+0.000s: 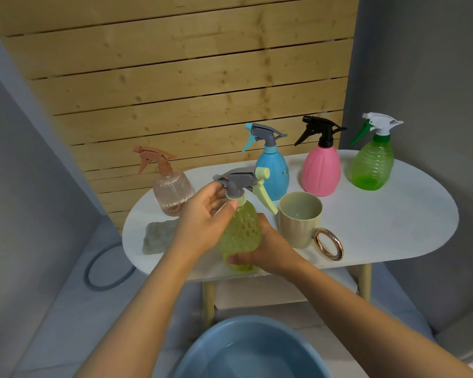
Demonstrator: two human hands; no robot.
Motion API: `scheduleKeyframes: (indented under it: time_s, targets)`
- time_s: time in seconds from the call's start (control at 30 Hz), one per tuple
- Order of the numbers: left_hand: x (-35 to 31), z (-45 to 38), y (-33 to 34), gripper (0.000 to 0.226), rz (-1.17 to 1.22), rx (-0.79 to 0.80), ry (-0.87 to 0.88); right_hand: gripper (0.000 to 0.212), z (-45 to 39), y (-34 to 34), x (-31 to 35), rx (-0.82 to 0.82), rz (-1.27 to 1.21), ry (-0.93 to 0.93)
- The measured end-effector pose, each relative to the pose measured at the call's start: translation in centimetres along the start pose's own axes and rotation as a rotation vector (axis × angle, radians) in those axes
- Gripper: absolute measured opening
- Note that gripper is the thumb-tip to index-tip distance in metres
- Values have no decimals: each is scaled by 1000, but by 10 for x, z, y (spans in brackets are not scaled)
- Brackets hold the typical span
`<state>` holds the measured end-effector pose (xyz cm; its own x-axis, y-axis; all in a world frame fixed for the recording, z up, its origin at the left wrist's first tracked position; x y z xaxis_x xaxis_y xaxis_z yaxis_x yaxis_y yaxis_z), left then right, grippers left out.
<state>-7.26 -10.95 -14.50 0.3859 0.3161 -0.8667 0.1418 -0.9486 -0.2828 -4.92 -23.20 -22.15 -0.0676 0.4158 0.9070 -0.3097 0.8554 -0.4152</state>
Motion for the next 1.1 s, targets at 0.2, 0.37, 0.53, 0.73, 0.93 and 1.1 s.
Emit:
scheduleKeyframes:
  time_s: [0.2,0.37,0.53,0.73,0.93,1.1]
  targets:
    - [5,-1,6,36,-51,-83,-20,86,1,0,1,1,4,1]
    - [0,-4,0,31,-6,-41,-19,87,1,1,1,-10,5,-5]
    - [-1,-3,4,33,32,-118,-31,86,1,1,1,-9,19,-4]
    - [6,-2,8,27,-2,-158,-86,83,-2,1,-2,-40,30,0]
    - [0,-8,1,12,-20,-17,-13,86,-9,-3,-5,70,42,10]
    - [7,-9,5,8,88,41,-47,58,-3,-11,1,149,-21,-56]
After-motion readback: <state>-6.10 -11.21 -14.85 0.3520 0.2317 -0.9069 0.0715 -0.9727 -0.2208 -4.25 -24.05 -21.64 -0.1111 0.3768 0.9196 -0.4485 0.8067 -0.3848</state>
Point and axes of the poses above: each hand's wrist, its own z-axis away from the middle knuckle, its own y-axis out of the palm, x = y × z, the point moved 3 cm from there along -z, towards the middle knuckle, and after that the axes turned 5 degrees about y, right-handed, at the moved point
